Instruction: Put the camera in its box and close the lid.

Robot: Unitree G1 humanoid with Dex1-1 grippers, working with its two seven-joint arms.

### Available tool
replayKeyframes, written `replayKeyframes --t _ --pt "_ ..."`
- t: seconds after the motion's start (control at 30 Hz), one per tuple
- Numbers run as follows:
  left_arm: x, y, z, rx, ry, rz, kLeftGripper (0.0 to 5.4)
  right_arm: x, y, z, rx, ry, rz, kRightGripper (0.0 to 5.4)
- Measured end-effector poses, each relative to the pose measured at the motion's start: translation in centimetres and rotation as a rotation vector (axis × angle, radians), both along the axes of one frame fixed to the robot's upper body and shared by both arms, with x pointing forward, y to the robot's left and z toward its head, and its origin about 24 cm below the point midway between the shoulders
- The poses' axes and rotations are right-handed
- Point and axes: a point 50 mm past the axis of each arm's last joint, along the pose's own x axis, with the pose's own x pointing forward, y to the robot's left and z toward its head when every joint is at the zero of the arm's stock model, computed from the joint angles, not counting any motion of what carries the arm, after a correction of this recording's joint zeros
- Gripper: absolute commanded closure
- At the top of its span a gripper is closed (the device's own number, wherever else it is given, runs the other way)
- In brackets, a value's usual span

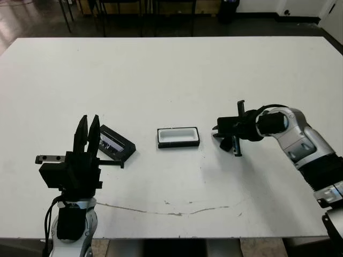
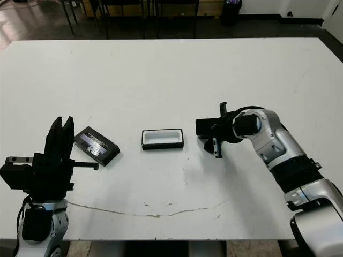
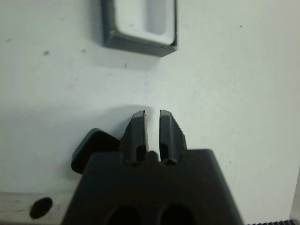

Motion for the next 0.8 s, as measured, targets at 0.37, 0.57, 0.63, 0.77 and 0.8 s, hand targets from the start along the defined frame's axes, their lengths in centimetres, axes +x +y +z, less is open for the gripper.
replayKeyframes --t 0.37,0.57,0.63,0.77,0.8 --pt "0.0 0.0 0.1 -0.001 0.000 0.001 5.38 -1.4 -2.3 1.7 0.008 0.049 0.010 5.40" --pt "0.0 0.1 0.1 -0.002 0.000 0.002 5.38 -1.8 -2.9 2.2 -0.002 0.069 0.019 5.40" --pt "0.0 0.1 0.1 -0.002 0.001 0.002 5.38 -1.9 -2.9 2.3 -0.010 0.075 0.029 5.40" --pt "0.0 0.1 0.1 -0.002 0.009 0.004 5.38 -2.1 -2.8 2.5 -0.029 0.082 0.044 5.40" --pt "0.0 0.1 0.1 -0.001 0.012 0.004 5.38 -2.2 -3.0 2.6 -0.036 0.089 0.041 5.40"
